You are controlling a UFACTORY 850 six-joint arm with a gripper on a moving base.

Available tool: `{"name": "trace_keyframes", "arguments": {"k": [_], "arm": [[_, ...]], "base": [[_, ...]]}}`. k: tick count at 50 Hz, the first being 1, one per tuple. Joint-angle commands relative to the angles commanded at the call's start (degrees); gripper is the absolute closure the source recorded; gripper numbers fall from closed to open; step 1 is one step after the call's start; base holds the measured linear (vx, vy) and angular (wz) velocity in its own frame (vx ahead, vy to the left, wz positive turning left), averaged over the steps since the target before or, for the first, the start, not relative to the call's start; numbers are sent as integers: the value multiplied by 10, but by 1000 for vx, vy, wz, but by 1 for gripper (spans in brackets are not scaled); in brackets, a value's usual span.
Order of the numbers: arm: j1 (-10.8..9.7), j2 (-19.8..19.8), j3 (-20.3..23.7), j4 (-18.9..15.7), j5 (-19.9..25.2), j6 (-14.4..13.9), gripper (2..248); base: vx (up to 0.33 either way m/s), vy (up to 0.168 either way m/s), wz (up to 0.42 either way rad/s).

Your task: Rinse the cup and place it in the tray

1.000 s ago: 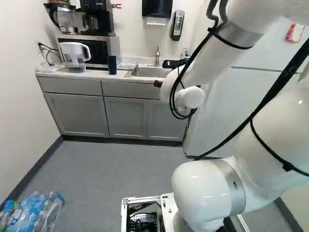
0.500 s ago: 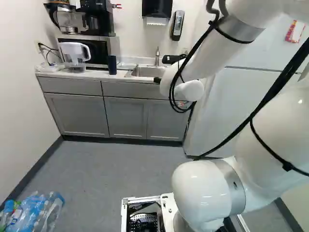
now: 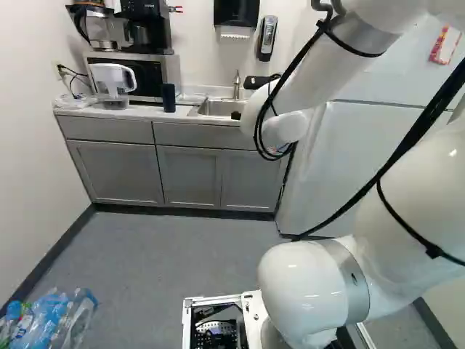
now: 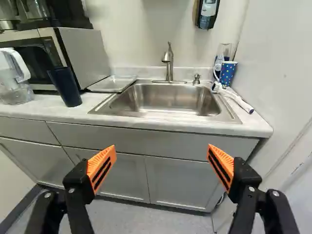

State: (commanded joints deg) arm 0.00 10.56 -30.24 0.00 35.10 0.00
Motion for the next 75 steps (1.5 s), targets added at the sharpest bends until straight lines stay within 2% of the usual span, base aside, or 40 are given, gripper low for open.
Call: {"name": "trace_keyframes", "arguments": {"k": [37,75], "arm": [[0,-1,-48,0,-63,0,3],[0,-1,-95,0,-97,0,3]], "base": [[0,0,0],[0,0,0]]}}
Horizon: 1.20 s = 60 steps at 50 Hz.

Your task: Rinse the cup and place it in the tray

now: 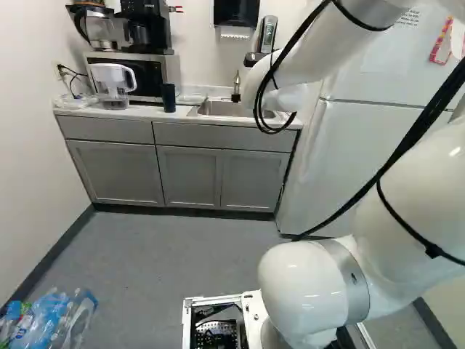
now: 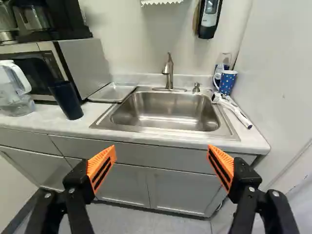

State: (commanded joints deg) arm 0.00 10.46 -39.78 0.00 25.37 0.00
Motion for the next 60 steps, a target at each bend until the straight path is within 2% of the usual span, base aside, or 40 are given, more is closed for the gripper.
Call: {"name": "trace_keyframes", "arguments": {"k": [60], "arm": [[0,2,-71,0,0,0,3]], "base": [[0,0,0]]}}
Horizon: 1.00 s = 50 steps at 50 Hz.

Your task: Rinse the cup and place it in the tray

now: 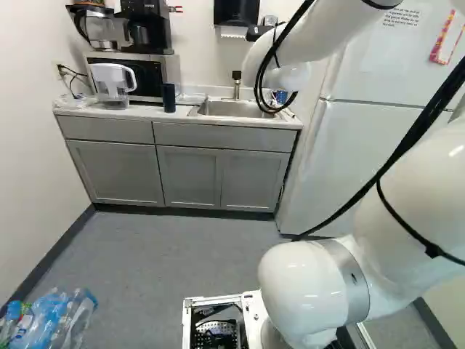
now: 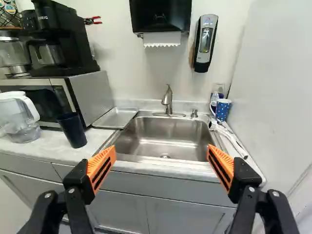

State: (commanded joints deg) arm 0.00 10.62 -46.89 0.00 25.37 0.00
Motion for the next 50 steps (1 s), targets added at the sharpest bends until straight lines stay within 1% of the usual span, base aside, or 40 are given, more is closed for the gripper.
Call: {"name": "trace_keyframes", "arguments": {"k": [25,34,50], "arm": [[0,0,-1,0,0,0,3],[0,0,-1,0,0,0,3],[0,0,-1,0,0,0,3]], "base": [[0,0,-2],[2,-44,-172],[68,-5,-18]]}}
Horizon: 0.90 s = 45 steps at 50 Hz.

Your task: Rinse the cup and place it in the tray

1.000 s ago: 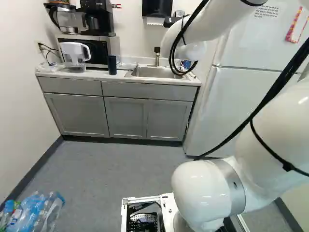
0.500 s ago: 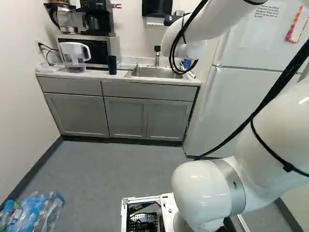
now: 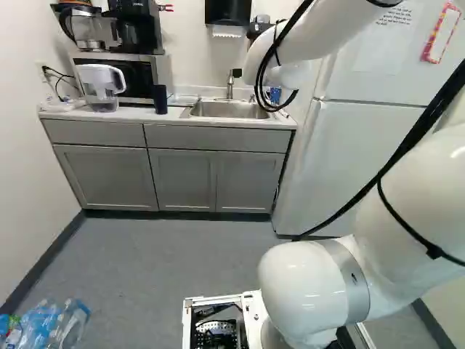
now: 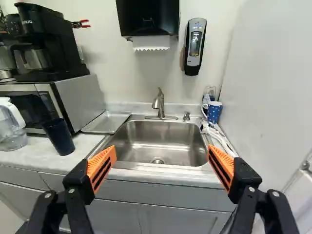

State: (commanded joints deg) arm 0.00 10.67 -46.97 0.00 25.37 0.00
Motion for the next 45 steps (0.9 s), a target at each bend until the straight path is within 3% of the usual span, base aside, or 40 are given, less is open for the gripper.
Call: {"name": "trace_keyframes", "arguments": {"k": [45], "arm": [[0,0,0,0,0,0,3]], "base": [[149,-4,-19]]}}
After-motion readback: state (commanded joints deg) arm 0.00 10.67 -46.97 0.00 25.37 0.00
